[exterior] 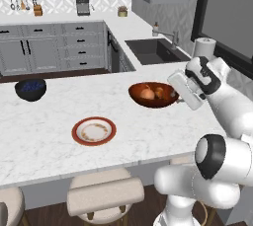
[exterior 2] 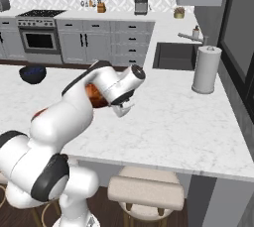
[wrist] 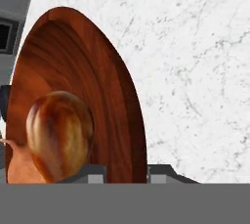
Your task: Pick the chicken drumstick and onion from their plates and place them in the bowl. Then put the bowl in the fridge.
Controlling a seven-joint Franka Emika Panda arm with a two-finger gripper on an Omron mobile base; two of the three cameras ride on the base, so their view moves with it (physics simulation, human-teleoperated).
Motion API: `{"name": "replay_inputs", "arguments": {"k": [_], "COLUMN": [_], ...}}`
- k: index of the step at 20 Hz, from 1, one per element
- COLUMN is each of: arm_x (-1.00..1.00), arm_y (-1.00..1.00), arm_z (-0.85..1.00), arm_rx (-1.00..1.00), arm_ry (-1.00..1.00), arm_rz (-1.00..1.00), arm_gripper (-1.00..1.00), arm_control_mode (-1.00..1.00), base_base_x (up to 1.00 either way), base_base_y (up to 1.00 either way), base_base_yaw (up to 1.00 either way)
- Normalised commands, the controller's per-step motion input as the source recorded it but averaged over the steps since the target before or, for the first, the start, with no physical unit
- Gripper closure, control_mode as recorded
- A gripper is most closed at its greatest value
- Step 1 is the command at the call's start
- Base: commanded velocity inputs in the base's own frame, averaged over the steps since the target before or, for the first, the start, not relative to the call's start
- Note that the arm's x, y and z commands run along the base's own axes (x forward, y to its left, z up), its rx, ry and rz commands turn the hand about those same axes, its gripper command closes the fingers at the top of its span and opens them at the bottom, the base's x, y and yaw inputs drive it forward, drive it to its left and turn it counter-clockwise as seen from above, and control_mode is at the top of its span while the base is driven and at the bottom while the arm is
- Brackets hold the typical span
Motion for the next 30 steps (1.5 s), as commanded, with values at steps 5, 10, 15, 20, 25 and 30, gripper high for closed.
{"name": "replay_inputs", "arguments": {"k": [5,10,15,20,25,30], "arm_x": [-0.62,-0.95,-1.00,-0.82,-0.73,-0.65], "arm_y": [0.17,0.06,0.01,0.00,0.01,0.00], "arm_z": [0.33,0.29,0.29,0.38,0.19,0.00], "arm_rx": [-0.11,-0.07,0.00,0.07,0.07,0.00], "arm_ry": [0.00,-0.06,-0.27,-0.10,0.00,0.01], "arm_rz": [-0.23,-0.08,0.00,-0.02,-0.06,0.00], "arm_gripper": [1.00,1.00,1.00,1.00,1.00,1.00], "arm_control_mode": [-1.00,-1.00,-1.00,-1.00,-1.00,-1.00], "base_base_x": [0.00,0.00,0.00,0.00,0.00,0.00], "base_base_y": [0.00,0.00,0.00,0.00,0.00,0.00], "base_base_yaw": [0.00,0.00,0.00,0.00,0.00,0.00]}}
